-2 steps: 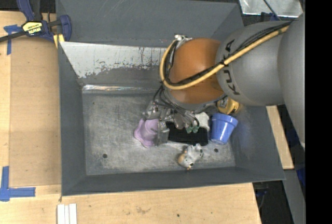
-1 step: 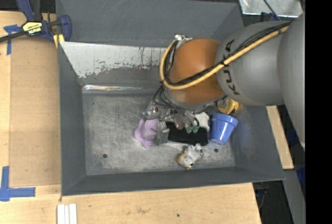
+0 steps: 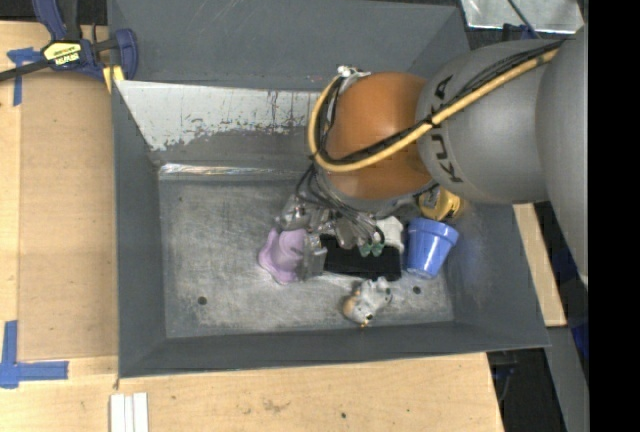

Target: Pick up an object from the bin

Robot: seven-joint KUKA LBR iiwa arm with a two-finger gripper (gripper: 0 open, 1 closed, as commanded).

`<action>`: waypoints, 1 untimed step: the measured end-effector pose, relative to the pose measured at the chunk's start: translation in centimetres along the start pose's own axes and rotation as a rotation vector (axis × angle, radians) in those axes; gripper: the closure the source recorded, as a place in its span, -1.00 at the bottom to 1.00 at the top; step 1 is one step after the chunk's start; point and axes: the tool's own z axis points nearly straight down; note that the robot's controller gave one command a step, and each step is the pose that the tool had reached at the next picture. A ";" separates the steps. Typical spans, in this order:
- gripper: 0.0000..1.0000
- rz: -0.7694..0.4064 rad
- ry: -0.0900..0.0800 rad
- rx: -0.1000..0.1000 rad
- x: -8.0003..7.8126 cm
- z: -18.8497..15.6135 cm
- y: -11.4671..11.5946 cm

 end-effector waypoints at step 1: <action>1.00 0.002 0.020 0.000 -0.5 -1.4 0.0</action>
Offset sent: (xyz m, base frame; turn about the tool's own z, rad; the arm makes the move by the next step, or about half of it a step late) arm 0.0009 -0.0025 0.0467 -0.0222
